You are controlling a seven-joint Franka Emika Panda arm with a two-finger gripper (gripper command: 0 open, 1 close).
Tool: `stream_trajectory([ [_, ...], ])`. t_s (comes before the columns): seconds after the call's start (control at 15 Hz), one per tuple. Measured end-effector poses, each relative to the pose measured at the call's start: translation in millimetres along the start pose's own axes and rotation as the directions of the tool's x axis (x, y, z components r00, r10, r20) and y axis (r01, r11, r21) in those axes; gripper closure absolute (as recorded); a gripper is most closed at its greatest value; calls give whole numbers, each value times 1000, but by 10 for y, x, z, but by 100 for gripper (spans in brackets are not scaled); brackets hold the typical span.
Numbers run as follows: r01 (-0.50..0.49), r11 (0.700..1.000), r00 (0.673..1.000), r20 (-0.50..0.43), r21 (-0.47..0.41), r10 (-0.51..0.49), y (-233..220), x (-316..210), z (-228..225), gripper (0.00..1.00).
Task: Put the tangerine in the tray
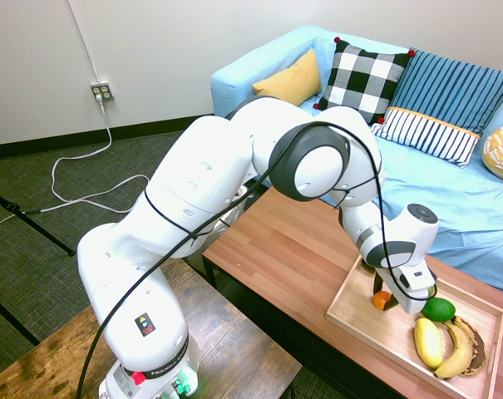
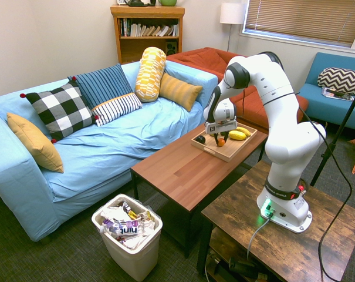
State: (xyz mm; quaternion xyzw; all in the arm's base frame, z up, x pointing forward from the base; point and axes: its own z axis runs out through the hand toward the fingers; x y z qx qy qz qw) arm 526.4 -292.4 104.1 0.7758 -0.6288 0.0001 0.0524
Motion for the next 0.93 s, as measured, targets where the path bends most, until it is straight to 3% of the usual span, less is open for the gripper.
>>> stream_trajectory([
  [0.53, -16, 1000, 1000, 1, 14, 16, 88, 151, -31, 0],
  [0.93, -34, 996, 999, -25, 85, 37, 66, 392, -688, 0],
])
